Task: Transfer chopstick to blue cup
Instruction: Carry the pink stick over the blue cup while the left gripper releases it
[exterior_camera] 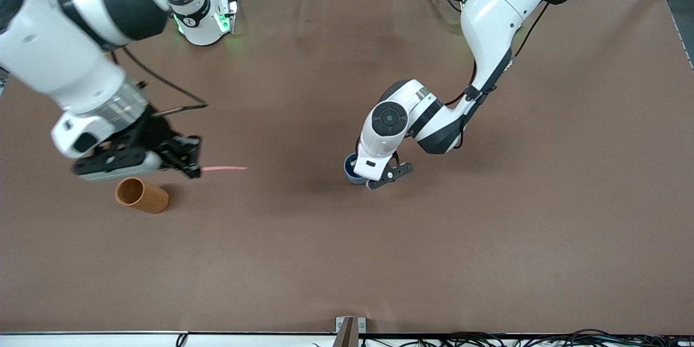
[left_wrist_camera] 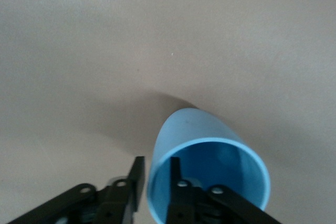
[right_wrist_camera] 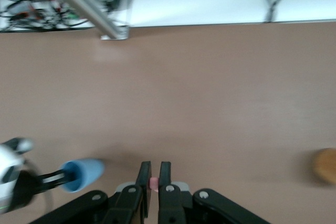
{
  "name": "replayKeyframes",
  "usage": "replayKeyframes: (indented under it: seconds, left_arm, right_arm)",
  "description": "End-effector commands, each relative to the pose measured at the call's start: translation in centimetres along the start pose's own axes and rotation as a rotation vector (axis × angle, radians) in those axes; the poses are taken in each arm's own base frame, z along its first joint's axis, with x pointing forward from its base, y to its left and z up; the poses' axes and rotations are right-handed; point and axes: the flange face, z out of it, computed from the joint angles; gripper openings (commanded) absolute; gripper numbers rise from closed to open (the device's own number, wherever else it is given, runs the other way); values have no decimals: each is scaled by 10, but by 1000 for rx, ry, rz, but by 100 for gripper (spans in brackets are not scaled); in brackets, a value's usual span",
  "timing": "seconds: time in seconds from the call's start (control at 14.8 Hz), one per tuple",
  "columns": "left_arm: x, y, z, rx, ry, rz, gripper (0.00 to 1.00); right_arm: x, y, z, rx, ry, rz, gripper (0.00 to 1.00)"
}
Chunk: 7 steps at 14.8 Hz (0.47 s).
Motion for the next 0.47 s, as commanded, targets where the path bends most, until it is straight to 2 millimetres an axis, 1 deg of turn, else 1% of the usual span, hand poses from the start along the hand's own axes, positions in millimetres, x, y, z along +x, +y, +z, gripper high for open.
replayKeyframes:
  seconds: [0.0,0.07,0.14,0.2,0.27,0.34,0.41]
  left_arm:
    - [8,2,-41,-17,49,-7,100]
    - [11,-3,-61,-3,60,-6,100]
    - [17,-11,-92,5,79,13,100]
    - [25,-23,-128,21,98,49,100]
    - [29,-34,-153,35,97,99,100]
    - [41,-49,-177,39,91,127,100]
    - [54,-65,-199,42,84,144,100]
  right_arm:
    - [-20,-57,0,53,30,20,2]
    - [-23,-78,4,92,58,47,2]
    - [-25,-91,17,118,64,78,2]
    - [-29,-106,29,129,72,63,2]
    - [-29,-114,40,136,88,45,2]
    - [-31,-122,55,146,87,31,2]
    - [-33,-131,65,156,93,15,2]
